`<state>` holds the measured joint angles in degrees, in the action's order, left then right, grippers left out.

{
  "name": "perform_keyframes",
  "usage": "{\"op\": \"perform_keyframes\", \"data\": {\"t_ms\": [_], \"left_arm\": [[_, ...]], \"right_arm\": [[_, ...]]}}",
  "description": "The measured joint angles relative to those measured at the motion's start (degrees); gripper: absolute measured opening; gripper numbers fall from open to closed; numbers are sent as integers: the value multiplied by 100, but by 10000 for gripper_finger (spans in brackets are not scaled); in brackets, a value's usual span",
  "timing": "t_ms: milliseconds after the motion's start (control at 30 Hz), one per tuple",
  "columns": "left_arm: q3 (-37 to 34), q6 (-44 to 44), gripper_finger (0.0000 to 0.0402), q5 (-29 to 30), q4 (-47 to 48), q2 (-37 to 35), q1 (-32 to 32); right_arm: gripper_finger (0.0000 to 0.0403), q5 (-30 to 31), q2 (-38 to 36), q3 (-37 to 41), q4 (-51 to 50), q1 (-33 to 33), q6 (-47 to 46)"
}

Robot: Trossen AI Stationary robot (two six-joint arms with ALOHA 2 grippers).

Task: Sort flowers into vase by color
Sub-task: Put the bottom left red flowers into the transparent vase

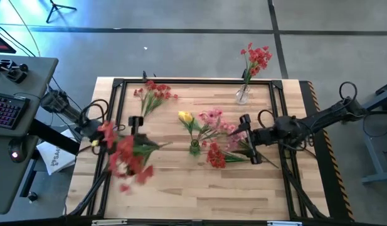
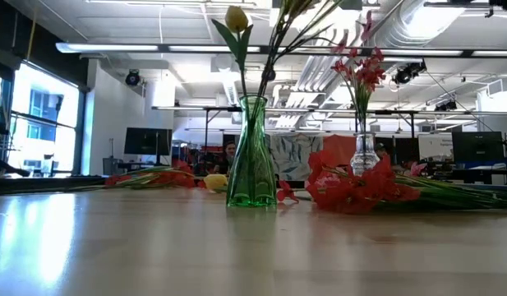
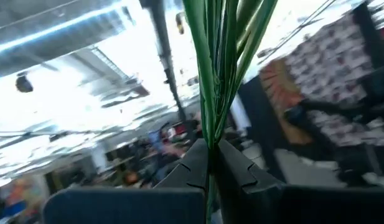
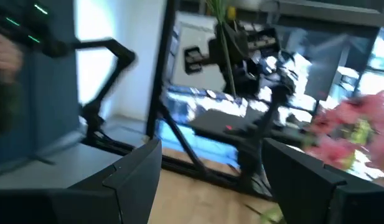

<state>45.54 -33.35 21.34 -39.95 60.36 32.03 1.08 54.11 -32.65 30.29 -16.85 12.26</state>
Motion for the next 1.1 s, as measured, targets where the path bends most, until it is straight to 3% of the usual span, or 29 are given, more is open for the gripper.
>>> {"op": "perform_keyframes", "data": {"t_ms": [100,400,633,867,1100], "left_arm": [[0,132,0,0,-31,86,-365],[316,636,0,-566,-128,595,-1179],[653,668,0,-579,156,1059,-1294],[710,623,0,-572,193,1265,-1291],[710,623,0,-489,277,1268,-1289]], "right_arm": [[270,287,250,-500,-566,99,124],[270,215,1746,-2662,-2129,169,469],[270,1158,2700,-4249,-3259,178,764],[259,1333,3107,-4881,-3448,176,926],[180,560,3145,-4990,-3330,182,925]]}}
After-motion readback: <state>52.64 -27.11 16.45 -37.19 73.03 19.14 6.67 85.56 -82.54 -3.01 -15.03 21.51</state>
